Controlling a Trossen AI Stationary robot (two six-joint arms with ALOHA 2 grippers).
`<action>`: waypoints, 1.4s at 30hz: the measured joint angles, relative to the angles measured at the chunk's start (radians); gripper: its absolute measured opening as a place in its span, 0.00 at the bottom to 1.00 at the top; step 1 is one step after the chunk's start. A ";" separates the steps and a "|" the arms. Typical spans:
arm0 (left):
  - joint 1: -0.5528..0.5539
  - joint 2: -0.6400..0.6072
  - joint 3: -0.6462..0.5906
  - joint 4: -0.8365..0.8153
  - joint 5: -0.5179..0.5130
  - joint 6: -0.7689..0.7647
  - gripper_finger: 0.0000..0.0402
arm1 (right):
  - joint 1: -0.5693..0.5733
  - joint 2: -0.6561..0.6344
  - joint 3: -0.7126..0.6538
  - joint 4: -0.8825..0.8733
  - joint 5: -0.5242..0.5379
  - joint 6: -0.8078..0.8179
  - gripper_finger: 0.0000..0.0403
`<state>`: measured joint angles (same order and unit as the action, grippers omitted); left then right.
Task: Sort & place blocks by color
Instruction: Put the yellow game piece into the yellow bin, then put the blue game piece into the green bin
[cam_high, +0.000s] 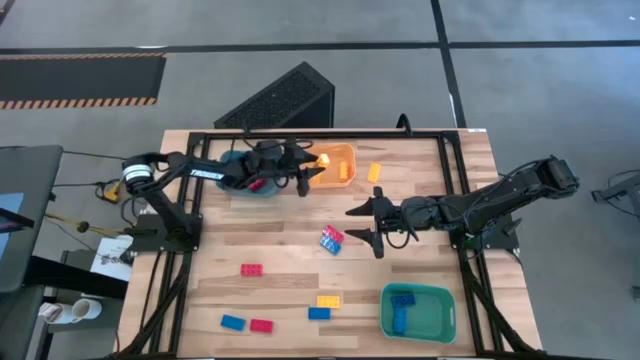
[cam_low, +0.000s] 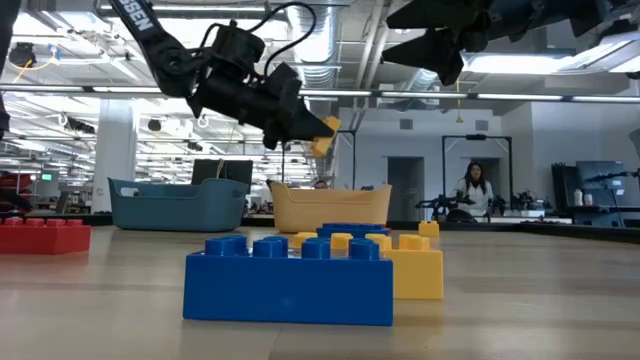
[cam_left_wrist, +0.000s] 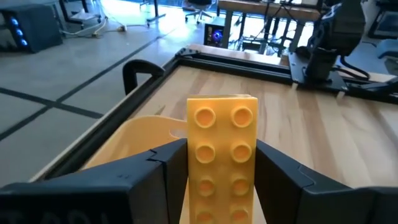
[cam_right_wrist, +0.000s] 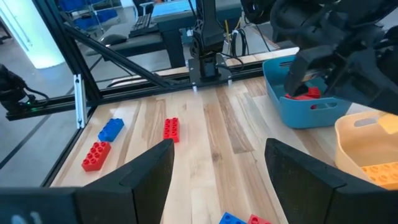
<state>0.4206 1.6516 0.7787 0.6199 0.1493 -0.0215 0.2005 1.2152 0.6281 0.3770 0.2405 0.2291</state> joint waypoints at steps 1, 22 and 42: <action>0.004 0.006 0.008 0.002 0.000 -0.001 0.35 | 0.000 0.000 0.000 -0.001 0.000 0.000 0.69; 0.031 0.007 0.016 -0.033 0.019 -0.054 0.48 | 0.000 0.000 0.000 0.000 0.000 0.000 0.69; -0.111 -0.297 0.016 -0.184 0.287 -0.032 0.47 | 0.000 0.000 0.000 -0.018 0.000 0.007 0.69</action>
<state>0.3093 1.3548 0.7944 0.4363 0.4361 -0.0539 0.2005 1.2148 0.6281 0.3588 0.2405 0.2359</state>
